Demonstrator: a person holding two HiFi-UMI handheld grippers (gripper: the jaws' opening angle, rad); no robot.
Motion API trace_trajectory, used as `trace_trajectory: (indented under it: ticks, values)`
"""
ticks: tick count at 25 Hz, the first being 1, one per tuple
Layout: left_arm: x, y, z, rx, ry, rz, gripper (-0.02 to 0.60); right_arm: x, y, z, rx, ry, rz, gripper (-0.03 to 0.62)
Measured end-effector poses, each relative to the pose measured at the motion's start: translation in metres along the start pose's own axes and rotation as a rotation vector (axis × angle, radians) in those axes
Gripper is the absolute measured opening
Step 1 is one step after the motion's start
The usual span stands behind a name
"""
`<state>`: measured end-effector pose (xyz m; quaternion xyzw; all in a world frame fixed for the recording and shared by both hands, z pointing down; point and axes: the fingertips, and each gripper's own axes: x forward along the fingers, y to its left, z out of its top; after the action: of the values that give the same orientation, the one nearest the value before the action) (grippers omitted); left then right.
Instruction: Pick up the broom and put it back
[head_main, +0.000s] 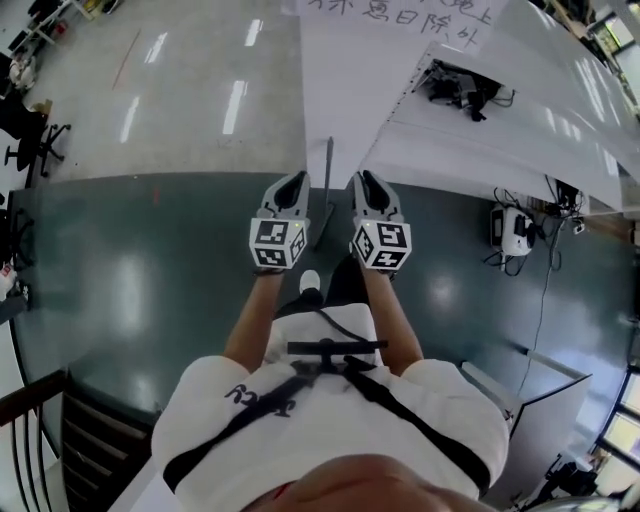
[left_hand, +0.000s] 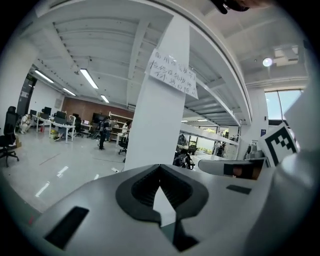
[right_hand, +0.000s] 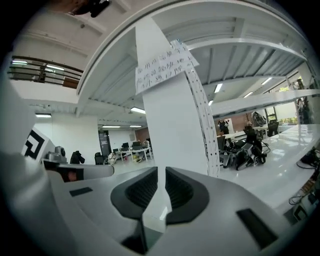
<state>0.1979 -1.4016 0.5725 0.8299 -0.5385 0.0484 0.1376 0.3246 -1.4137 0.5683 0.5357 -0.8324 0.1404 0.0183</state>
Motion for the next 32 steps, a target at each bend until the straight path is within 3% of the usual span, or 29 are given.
trace_trajectory:
  ticks: [4, 7, 17, 27, 32]
  values:
    - [-0.018, -0.016, 0.031, 0.016, -0.053, -0.013, 0.011, -0.023, 0.023, 0.036, -0.018, -0.064, 0.048, 0.008]
    - [-0.028, -0.024, 0.044, 0.005, -0.083, -0.029, 0.011, -0.032, 0.042, 0.054, -0.057, -0.085, 0.099, 0.008]
    - [-0.049, -0.047, 0.090, -0.033, -0.173, -0.084, 0.011, -0.049, 0.069, 0.080, -0.123, -0.128, 0.086, 0.008]
    - [-0.064, -0.052, 0.095, 0.011, -0.199, -0.075, 0.011, -0.055, 0.084, 0.083, -0.142, -0.127, 0.074, 0.008]
    - [-0.065, -0.050, 0.088, -0.007, -0.190, -0.076, 0.011, -0.058, 0.089, 0.083, -0.156, -0.124, 0.087, 0.008]
